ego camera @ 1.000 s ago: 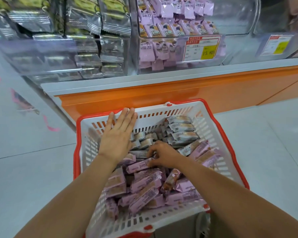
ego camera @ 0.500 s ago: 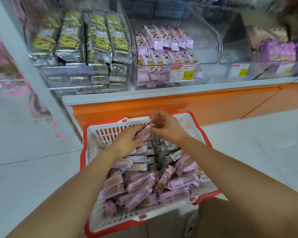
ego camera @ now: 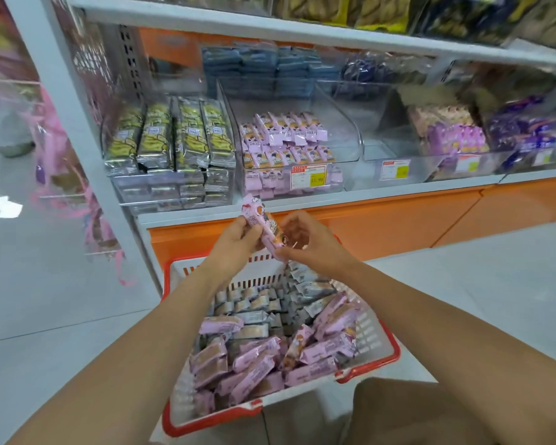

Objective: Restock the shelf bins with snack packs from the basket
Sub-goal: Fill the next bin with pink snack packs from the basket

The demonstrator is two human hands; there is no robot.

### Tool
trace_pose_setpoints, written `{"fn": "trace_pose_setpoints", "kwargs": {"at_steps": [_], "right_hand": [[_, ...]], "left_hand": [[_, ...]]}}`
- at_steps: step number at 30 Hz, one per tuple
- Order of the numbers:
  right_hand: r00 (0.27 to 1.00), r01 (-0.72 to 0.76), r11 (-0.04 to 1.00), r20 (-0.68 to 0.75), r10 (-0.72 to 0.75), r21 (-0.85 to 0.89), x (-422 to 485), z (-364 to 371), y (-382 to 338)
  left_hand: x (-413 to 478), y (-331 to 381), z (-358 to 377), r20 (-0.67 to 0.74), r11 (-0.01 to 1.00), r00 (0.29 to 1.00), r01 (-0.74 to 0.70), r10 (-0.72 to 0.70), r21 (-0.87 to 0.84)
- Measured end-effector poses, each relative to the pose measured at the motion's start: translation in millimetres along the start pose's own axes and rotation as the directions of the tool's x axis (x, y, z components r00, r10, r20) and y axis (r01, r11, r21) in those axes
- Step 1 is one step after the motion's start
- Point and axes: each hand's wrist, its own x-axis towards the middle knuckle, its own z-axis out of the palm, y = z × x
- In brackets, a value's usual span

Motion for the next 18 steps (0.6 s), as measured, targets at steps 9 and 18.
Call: {"fn": "trace_pose_setpoints", "kwargs": {"at_steps": [9, 18], "right_hand": [[0.951, 0.115, 0.991, -0.28, -0.13, -0.072, 40.9, -54.7, -51.4], [0.921, -0.05, 0.959, -0.383, -0.063, -0.279, 154.8, -55.5, -58.3]], "left_hand": [[9.8, 48.6, -19.1, -0.067, 0.278, 0.66, -0.22, 0.748, 0.935], [49.5, 37.9, -49.8, 0.071, -0.049, 0.776, -0.051, 0.627, 0.997]]}}
